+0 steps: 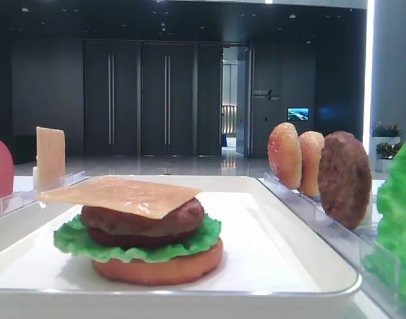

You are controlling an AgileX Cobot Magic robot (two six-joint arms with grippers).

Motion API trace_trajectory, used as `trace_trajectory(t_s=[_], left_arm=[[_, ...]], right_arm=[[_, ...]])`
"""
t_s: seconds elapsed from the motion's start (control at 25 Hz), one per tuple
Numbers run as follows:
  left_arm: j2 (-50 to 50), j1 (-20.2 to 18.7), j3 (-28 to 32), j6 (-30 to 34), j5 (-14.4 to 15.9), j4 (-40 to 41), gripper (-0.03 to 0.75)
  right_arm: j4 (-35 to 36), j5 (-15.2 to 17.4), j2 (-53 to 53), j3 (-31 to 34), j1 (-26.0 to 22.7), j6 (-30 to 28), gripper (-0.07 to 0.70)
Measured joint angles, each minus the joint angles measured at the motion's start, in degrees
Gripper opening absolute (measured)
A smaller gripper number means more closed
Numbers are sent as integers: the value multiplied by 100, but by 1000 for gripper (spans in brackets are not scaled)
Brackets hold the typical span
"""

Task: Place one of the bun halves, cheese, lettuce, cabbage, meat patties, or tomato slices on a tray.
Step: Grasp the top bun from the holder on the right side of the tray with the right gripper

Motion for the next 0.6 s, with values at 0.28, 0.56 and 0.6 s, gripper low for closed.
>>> trace_trajectory(t_s=[0.28, 0.56, 0.6], left_arm=[[0, 0, 0, 0, 0, 0, 408], [0, 0, 0, 0, 0, 0, 408], [0, 0, 0, 0, 0, 0, 408]], right_arm=[[0, 0, 0, 0, 0, 0, 416], [0, 0, 0, 0, 0, 0, 416], [0, 0, 0, 0, 0, 0, 416]])
